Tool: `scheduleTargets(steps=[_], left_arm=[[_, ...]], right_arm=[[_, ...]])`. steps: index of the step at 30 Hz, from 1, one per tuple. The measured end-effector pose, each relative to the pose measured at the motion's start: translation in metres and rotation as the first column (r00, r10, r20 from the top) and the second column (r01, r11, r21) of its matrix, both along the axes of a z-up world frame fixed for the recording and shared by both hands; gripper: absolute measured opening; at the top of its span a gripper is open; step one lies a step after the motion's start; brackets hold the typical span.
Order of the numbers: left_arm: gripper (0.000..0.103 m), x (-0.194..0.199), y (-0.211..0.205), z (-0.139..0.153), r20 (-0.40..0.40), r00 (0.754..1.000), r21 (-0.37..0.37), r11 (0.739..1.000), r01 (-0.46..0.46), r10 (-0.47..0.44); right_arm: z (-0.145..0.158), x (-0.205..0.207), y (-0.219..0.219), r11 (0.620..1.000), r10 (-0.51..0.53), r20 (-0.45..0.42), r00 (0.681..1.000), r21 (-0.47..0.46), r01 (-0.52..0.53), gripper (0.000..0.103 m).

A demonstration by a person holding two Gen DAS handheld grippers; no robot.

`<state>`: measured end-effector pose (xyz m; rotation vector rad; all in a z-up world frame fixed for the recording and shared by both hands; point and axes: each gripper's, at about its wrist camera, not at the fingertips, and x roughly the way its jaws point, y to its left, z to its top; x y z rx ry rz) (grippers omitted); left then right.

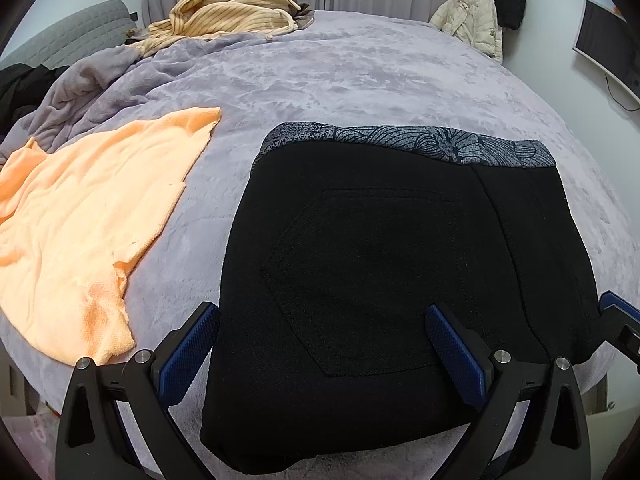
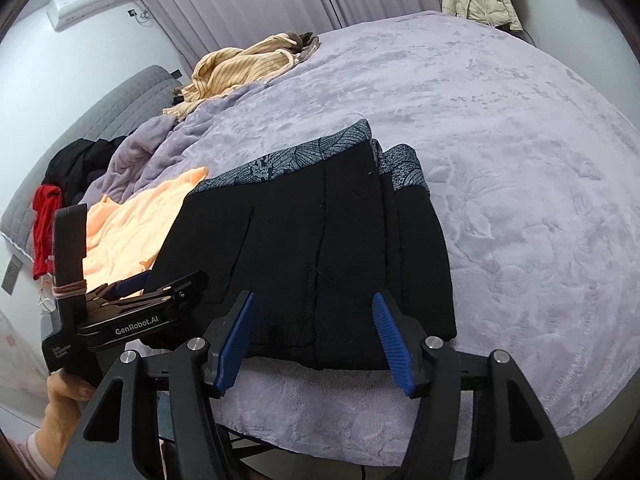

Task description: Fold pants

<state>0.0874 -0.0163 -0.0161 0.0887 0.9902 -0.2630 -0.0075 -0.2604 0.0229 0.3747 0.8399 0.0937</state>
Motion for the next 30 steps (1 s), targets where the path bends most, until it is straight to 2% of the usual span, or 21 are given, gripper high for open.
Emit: scheduleTargets(steps=[2,5,7,9,12,19,26,30], left_arm=[[0.102,-0.001,0.000,0.004,-0.002,1.000,0.004,1.000,-0.016,0.016],[0.102,-0.006,-0.006,0.009,0.001,1.000,0.037,0.999,-0.014,0.014],[0.102,-0.010,-0.009,0.014,-0.003,1.000,0.029,1.000,-0.005,0.005],[0.102,-0.015,-0.010,0.019,0.004,1.000,0.018,1.000,-0.005,0.005],[0.102,-0.019,-0.011,0.026,0.008,1.000,0.021,1.000,-0.014,0.014],[0.102,-0.023,-0.015,0.038,0.015,1.000,0.056,0.998,-0.022,0.022],[0.102,-0.027,-0.016,0.047,0.024,0.999,0.082,0.996,-0.035,0.033],[0.102,-0.028,-0.016,0.051,0.022,0.999,0.071,0.997,-0.032,0.030]], right_arm=[[0.007,0.001,-0.002,1.000,-0.019,-0.017,1.000,-0.024,0.019,0.080],[0.018,0.001,-0.002,0.998,-0.031,-0.023,0.999,-0.048,0.030,0.082],[0.024,0.002,-0.001,0.997,-0.043,-0.034,0.998,-0.070,0.041,0.085],[0.028,0.003,0.001,0.993,-0.062,-0.053,0.997,-0.099,0.056,0.095],[0.034,0.005,0.003,0.986,-0.085,-0.064,0.994,-0.147,0.075,0.103],[0.043,0.007,0.009,0.979,-0.083,-0.091,0.992,-0.196,0.064,0.103],[0.035,0.011,0.007,0.982,-0.093,-0.140,0.986,-0.177,0.067,0.103],[0.035,0.010,0.008,0.981,-0.094,-0.147,0.985,-0.183,0.067,0.103]])
